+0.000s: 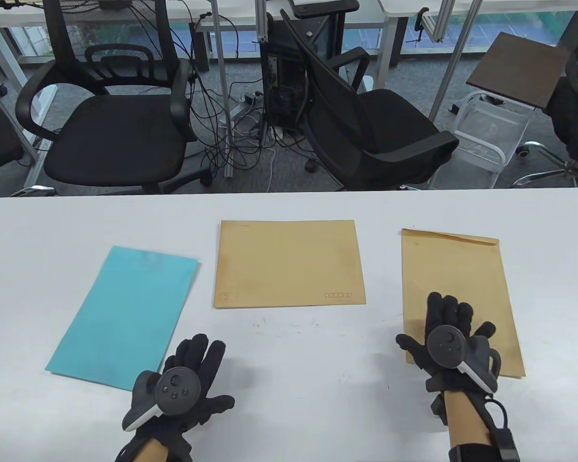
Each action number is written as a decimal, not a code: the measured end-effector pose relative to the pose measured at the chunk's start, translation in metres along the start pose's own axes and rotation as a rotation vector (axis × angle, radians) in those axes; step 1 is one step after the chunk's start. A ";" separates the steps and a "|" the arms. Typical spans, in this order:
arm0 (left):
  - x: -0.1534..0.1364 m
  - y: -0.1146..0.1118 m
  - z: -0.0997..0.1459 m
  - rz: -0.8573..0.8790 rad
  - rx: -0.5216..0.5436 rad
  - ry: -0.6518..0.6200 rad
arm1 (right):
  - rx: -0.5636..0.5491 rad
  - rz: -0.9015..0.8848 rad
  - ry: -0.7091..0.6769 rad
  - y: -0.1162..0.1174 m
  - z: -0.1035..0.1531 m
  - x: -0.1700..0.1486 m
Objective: Stuff flat paper into A4 envelope
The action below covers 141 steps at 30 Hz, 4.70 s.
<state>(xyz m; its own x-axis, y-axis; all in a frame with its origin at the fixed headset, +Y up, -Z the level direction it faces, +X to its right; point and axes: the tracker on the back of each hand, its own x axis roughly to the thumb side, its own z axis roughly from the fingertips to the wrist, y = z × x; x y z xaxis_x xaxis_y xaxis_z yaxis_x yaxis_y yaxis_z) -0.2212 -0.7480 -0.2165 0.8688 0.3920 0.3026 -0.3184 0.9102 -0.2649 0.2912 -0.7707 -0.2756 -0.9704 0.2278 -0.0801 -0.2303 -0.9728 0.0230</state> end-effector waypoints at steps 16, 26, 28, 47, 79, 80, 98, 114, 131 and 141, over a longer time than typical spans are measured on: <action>0.000 -0.002 -0.001 0.021 -0.020 -0.001 | 0.188 -0.035 0.608 -0.003 0.008 -0.111; -0.001 -0.002 -0.002 0.020 -0.027 0.008 | 0.196 -0.113 0.616 -0.011 -0.007 -0.103; -0.001 -0.002 -0.003 0.016 -0.025 0.008 | 0.202 -0.091 0.603 -0.013 -0.008 -0.099; 0.000 0.000 -0.003 0.011 0.006 0.002 | -0.180 -0.080 0.601 -0.028 -0.003 -0.066; 0.001 0.000 0.001 0.036 0.077 -0.036 | -0.041 -1.309 -0.021 -0.018 -0.019 0.004; 0.001 0.000 0.001 0.037 0.081 -0.035 | -0.007 -1.303 -0.042 -0.016 -0.020 0.008; 0.004 0.006 0.007 0.053 0.250 -0.092 | 0.575 -0.812 -0.237 0.009 -0.058 0.065; 0.001 0.009 0.006 0.053 0.248 -0.074 | 0.555 -0.311 -0.340 0.001 -0.100 0.149; -0.006 0.001 0.000 0.047 0.177 -0.021 | 0.521 0.004 -0.523 0.002 -0.025 0.125; -0.012 -0.003 -0.002 -0.056 0.139 0.084 | 0.569 0.165 -0.675 0.050 0.028 0.135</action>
<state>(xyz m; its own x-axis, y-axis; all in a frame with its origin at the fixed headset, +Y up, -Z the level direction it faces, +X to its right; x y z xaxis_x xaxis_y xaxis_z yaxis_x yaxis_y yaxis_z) -0.2302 -0.7559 -0.2212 0.9135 0.3329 0.2339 -0.3129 0.9423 -0.1191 0.1464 -0.7875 -0.2569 -0.7893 0.2371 0.5664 0.0884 -0.8690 0.4869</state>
